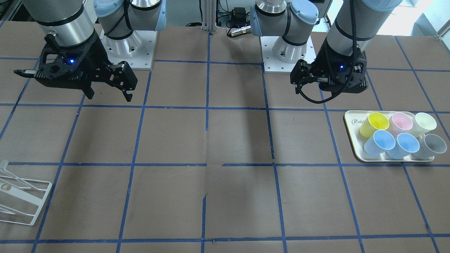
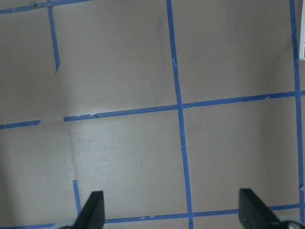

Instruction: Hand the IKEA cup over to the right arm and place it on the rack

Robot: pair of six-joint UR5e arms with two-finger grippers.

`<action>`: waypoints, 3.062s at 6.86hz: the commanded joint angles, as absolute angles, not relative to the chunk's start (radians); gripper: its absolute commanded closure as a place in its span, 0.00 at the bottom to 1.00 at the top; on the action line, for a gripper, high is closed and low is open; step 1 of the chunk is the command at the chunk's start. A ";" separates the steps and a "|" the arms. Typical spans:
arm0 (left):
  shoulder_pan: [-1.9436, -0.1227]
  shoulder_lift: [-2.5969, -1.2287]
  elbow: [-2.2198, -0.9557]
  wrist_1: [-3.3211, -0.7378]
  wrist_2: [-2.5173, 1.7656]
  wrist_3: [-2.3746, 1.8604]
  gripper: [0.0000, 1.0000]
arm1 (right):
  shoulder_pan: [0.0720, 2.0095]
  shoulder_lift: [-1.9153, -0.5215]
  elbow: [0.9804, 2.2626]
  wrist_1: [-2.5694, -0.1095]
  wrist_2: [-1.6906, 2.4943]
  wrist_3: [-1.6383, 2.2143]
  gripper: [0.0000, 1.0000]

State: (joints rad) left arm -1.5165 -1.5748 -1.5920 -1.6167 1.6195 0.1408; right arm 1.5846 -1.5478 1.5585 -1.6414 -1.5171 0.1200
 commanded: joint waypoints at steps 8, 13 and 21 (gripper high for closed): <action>-1.021 -1.732 -1.649 -1.379 1.614 1.080 0.00 | 1.585 -1.548 1.560 -1.641 -1.517 0.120 0.00; -0.922 -1.865 -1.700 -1.188 1.608 1.513 0.00 | 1.585 -1.549 1.560 -1.641 -1.519 0.121 0.00; -0.917 -1.980 -1.686 -1.132 1.618 1.581 0.00 | 1.585 -1.548 1.560 -1.641 -1.517 0.121 0.00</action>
State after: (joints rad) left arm -0.9184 -1.9673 -1.6937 -1.1298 1.6140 1.5729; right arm 1.5846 -1.5478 1.5601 -1.6414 -1.5172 0.1212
